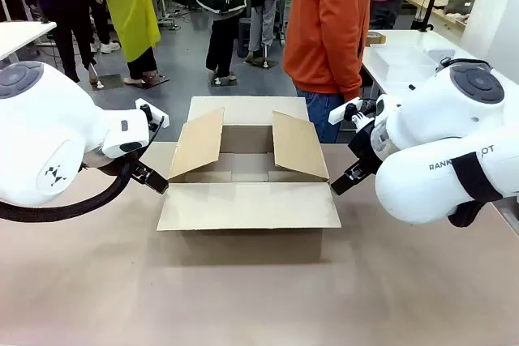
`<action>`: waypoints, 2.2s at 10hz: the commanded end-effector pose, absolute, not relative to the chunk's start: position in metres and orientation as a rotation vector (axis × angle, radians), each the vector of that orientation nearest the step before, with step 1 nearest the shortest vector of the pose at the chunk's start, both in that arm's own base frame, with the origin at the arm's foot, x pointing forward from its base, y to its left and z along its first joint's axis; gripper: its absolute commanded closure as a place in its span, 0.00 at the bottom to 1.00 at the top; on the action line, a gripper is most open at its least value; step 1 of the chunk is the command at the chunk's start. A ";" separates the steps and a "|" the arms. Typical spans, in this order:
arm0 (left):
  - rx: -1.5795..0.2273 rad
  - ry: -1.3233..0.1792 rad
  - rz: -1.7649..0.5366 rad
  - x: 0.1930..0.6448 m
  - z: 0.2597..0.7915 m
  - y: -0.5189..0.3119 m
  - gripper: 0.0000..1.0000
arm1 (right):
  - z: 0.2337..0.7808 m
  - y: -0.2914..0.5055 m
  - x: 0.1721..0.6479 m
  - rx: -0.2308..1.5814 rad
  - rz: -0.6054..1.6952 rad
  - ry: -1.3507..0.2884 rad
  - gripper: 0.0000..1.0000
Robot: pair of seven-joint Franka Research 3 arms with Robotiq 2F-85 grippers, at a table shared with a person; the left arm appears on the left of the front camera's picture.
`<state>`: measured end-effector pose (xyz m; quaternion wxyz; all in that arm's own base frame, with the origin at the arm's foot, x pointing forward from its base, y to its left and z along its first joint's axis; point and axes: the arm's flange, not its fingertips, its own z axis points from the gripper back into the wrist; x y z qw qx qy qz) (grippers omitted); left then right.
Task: Pack the gift set into the box.
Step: Place both hands on the side flaps of the Package Box and spread them outward.
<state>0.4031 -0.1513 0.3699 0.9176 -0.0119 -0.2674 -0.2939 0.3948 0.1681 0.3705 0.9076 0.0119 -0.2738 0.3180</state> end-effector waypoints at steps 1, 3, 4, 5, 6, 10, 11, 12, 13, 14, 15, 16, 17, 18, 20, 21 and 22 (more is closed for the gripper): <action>-0.024 -0.551 -0.605 0.403 0.370 -0.151 0.00 | 0.371 0.168 0.395 0.025 0.656 -0.566 0.00; -0.024 -0.551 -0.605 0.403 0.370 -0.151 0.00 | 0.371 0.168 0.395 0.025 0.656 -0.566 0.00; -0.024 -0.551 -0.605 0.403 0.370 -0.151 0.00 | 0.371 0.168 0.395 0.025 0.656 -0.566 0.00; -0.024 -0.551 -0.605 0.403 0.370 -0.151 0.00 | 0.371 0.168 0.395 0.025 0.656 -0.566 0.00; -0.024 -0.551 -0.605 0.403 0.370 -0.151 0.00 | 0.371 0.168 0.395 0.025 0.656 -0.566 0.00; -0.024 -0.551 -0.605 0.403 0.370 -0.151 0.00 | 0.371 0.168 0.395 0.025 0.656 -0.566 0.00; -0.024 -0.551 -0.605 0.403 0.370 -0.151 0.00 | 0.371 0.168 0.395 0.025 0.656 -0.566 0.00; -0.024 -0.551 -0.605 0.403 0.370 -0.151 0.00 | 0.371 0.168 0.395 0.025 0.656 -0.566 0.00; -0.024 -0.551 -0.605 0.403 0.370 -0.151 0.00 | 0.370 0.168 0.395 0.024 0.657 -0.565 0.00; -0.025 -0.550 -0.605 0.403 0.370 -0.152 0.00 | 0.380 0.160 0.393 0.014 0.688 -0.562 0.00; -0.051 -0.499 -0.646 0.391 0.388 -0.148 0.00 | 0.397 0.145 0.388 0.031 0.691 -0.550 0.00; -0.042 -0.420 -0.646 0.378 0.406 -0.136 0.00 | 0.413 0.129 0.381 0.047 0.684 -0.505 0.00; -0.061 -0.355 -0.582 0.362 0.428 -0.123 0.00 | 0.430 0.110 0.370 0.085 0.662 -0.496 0.00; -0.124 -0.426 -0.498 0.341 0.455 -0.105 0.00 | 0.445 0.090 0.357 0.066 0.644 -0.548 0.00; -0.301 -0.645 -0.298 0.294 0.507 -0.046 0.00 | 0.475 0.034 0.325 0.239 0.487 -0.628 0.00; -0.399 -0.673 -0.152 0.278 0.519 -0.007 0.00 | 0.487 0.003 0.308 0.432 0.341 -0.646 0.00; -0.615 -0.717 -0.049 0.263 0.521 0.047 0.00 | 0.493 -0.041 0.292 0.622 0.125 -0.652 0.00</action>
